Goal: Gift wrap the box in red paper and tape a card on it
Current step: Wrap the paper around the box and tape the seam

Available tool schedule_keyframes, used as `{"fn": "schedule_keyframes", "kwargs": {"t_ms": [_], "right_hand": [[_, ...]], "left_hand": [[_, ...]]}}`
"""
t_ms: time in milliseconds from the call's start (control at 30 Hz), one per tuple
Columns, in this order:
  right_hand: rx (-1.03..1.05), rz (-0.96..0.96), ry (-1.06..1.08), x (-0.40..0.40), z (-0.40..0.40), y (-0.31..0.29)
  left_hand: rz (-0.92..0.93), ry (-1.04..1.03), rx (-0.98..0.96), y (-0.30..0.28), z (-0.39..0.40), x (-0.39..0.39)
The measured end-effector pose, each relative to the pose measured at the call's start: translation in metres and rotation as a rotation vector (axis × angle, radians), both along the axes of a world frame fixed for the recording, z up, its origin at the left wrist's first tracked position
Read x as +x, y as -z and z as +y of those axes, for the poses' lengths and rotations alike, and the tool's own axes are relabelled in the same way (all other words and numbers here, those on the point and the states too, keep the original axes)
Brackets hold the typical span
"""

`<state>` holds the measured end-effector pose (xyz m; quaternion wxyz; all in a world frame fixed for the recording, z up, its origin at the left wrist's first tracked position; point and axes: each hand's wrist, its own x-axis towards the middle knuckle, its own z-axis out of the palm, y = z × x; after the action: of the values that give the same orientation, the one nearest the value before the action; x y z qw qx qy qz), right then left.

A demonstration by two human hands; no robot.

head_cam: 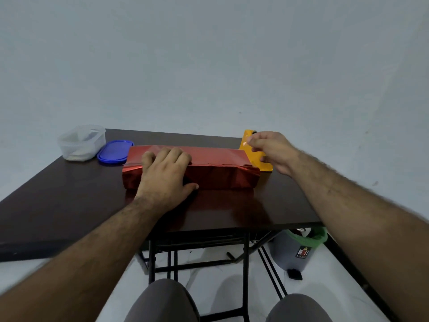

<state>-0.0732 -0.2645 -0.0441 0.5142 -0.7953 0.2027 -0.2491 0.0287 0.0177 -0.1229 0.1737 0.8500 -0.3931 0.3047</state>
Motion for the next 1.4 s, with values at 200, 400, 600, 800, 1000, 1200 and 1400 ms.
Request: {"fn": "schedule_keyframes", "kwargs": {"t_ms": [200, 400, 600, 800, 1000, 1200, 1400], "right_hand": [[-0.301, 0.122, -0.301, 0.012, 0.054, -0.027], [-0.225, 0.12, -0.263, 0.024, 0.089, -0.036], [0.301, 0.016, 0.02, 0.029, 0.128, -0.004], [0.483, -0.094, 0.165, 0.033, 0.163, 0.045], [0.413, -0.224, 0.313, 0.04, 0.169, 0.045], [0.371, -0.226, 0.338, 0.044, 0.165, 0.044], [0.386, -0.211, 0.399, 0.046, 0.162, 0.049]], "left_hand": [[0.002, 0.0, -0.004, 0.001, 0.001, 0.001], [0.021, 0.002, -0.006, 0.001, 0.002, 0.003], [0.088, 0.022, -0.099, -0.002, 0.004, -0.001], [0.136, 0.055, -0.155, -0.001, 0.006, -0.004], [0.125, 0.052, -0.134, -0.001, 0.007, -0.004], [0.124, 0.064, -0.149, 0.0, 0.007, -0.004], [0.118, 0.065, -0.155, 0.001, 0.007, -0.002]]}}
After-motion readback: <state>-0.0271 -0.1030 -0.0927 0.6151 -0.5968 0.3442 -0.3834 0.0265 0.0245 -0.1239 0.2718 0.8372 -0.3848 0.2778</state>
